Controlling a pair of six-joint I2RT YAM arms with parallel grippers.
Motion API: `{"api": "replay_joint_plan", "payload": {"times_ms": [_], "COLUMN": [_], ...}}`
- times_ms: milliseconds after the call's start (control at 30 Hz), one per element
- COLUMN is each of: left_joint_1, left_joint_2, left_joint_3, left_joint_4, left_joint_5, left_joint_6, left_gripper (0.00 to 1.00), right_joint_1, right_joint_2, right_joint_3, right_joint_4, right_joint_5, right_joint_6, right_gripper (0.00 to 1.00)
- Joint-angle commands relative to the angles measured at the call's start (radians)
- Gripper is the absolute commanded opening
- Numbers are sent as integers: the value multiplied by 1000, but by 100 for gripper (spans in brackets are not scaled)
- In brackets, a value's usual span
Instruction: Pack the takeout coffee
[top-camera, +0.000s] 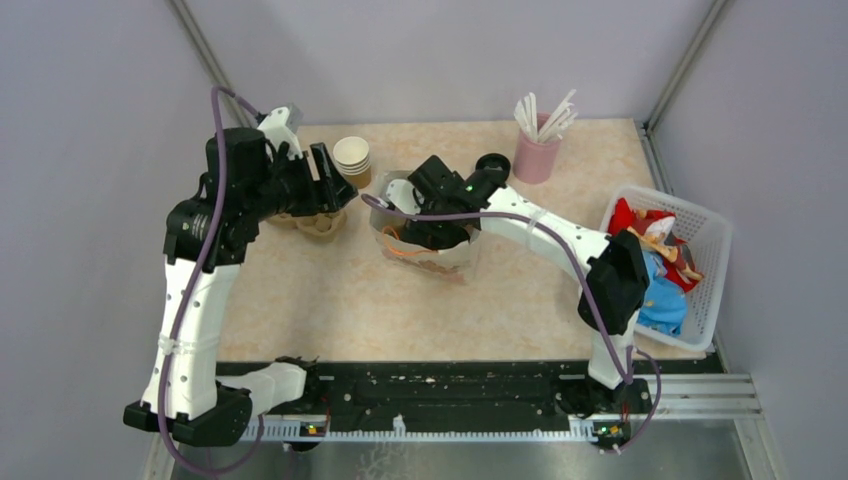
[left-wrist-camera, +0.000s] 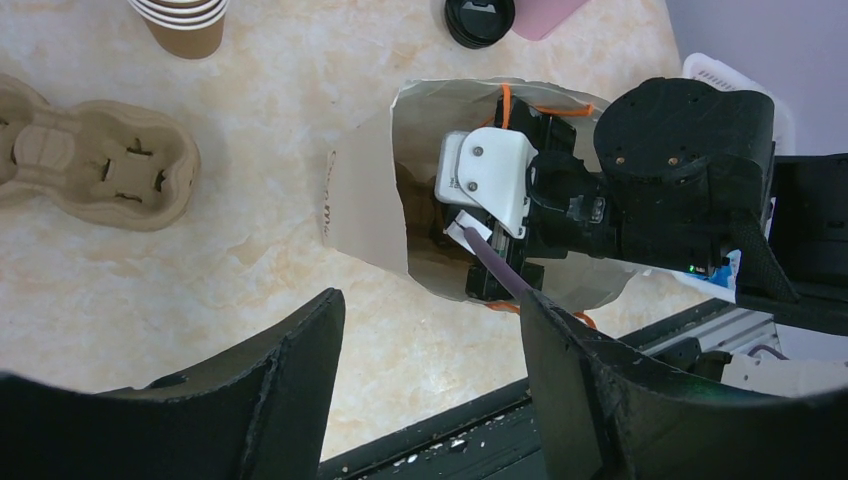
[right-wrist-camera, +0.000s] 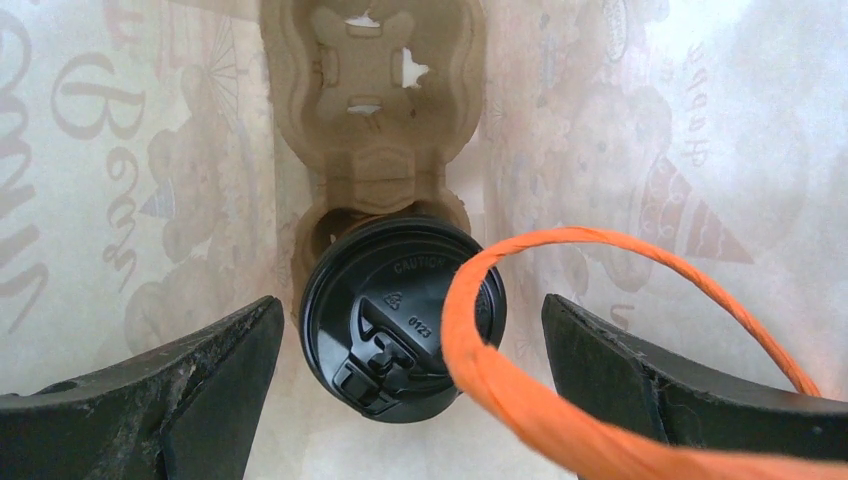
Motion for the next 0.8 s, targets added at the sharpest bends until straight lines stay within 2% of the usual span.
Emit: {"api": "replay_joint_plan", "payload": {"times_ms": [0, 567, 767], "left_joint_1": [2, 2, 2], "left_joint_2": [-8, 21, 25], "left_joint_3": [-9, -12, -12], "left_joint_4": [27, 45, 44], "left_joint_5": [30, 56, 55], "left_joint_6": [1, 0, -2], "left_gripper": [71, 71, 71], "right_joint_1": [18, 30, 32], "right_joint_2": [-59, -151, -143], "right_joint_3": [63, 152, 323], "right_joint_4": [-28, -121, -219], "right_joint_5": [30, 72, 85], "right_joint_6": [53, 179, 229], "right_gripper": [99, 94, 88]}}
